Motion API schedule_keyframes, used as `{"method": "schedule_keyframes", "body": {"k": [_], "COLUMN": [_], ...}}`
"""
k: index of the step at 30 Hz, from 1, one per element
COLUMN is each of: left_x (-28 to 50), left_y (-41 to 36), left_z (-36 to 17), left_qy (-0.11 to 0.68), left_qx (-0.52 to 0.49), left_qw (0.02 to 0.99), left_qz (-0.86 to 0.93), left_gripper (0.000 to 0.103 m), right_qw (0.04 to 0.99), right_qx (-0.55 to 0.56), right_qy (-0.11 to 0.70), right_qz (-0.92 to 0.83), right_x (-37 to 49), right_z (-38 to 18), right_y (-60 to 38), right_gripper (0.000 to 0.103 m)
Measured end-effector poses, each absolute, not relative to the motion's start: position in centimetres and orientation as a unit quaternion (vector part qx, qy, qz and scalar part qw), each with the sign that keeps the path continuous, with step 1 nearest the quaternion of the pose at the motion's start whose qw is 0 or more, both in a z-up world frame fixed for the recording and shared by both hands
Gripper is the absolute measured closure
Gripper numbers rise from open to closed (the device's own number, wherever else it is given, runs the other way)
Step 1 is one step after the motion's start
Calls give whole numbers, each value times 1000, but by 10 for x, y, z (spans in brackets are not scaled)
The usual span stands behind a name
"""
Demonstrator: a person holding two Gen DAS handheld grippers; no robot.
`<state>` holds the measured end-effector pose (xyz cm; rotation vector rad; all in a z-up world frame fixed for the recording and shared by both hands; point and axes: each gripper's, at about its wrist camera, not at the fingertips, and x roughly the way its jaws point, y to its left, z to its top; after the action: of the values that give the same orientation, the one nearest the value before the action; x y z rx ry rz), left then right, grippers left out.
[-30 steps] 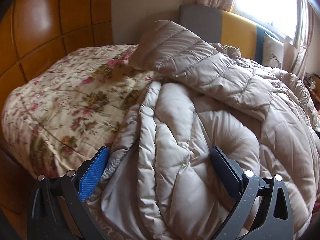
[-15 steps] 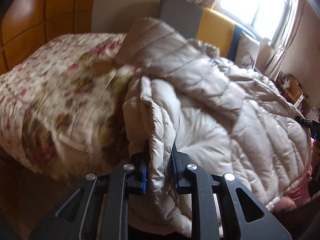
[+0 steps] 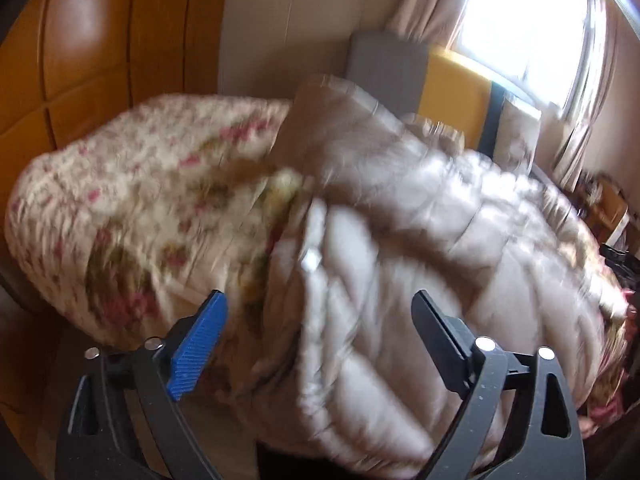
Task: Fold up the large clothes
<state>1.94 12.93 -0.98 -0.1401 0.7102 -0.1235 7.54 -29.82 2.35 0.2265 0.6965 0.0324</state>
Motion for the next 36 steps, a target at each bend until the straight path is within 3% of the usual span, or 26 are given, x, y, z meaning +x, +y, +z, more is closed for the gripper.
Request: {"method": "schedule_keyframes", "body": {"k": [3, 11, 12, 13, 14, 16, 19, 27, 36], "left_x": [30, 87, 95, 102, 112, 118, 117, 120, 158], "left_y": [96, -10, -14, -16, -16, -10, 8, 142, 285], "left_z": [3, -27, -36, -45, -54, -56, -37, 39, 47], "left_qy": [327, 333, 339, 347, 367, 373, 360, 293, 302], "left_qx": [-39, 140, 153, 158, 158, 141, 102, -49, -122], "left_qw": [938, 920, 916, 911, 903, 905, 914, 953, 943], "left_qz": [-106, -155, -153, -158, -158, -151, -157, -64, 66], "left_gripper": [6, 6, 17, 48, 54, 79, 85, 85, 85], "right_qw": [928, 896, 896, 903, 905, 906, 907, 909, 910], "right_qx": [96, 11, 15, 32, 39, 44, 47, 45, 46], "right_qy": [360, 441, 441, 426, 422, 419, 416, 413, 411], "right_qz": [15, -47, -44, -43, -40, -36, -34, -37, -40], "right_x": [106, 170, 170, 168, 166, 164, 163, 162, 162], "right_z": [17, -63, -71, -74, -74, -75, -75, -72, -72], "right_y": [-268, -222, -224, -228, -231, -234, -235, -231, -231], "right_gripper": [2, 2, 2, 2, 2, 2, 2, 2, 2]}}
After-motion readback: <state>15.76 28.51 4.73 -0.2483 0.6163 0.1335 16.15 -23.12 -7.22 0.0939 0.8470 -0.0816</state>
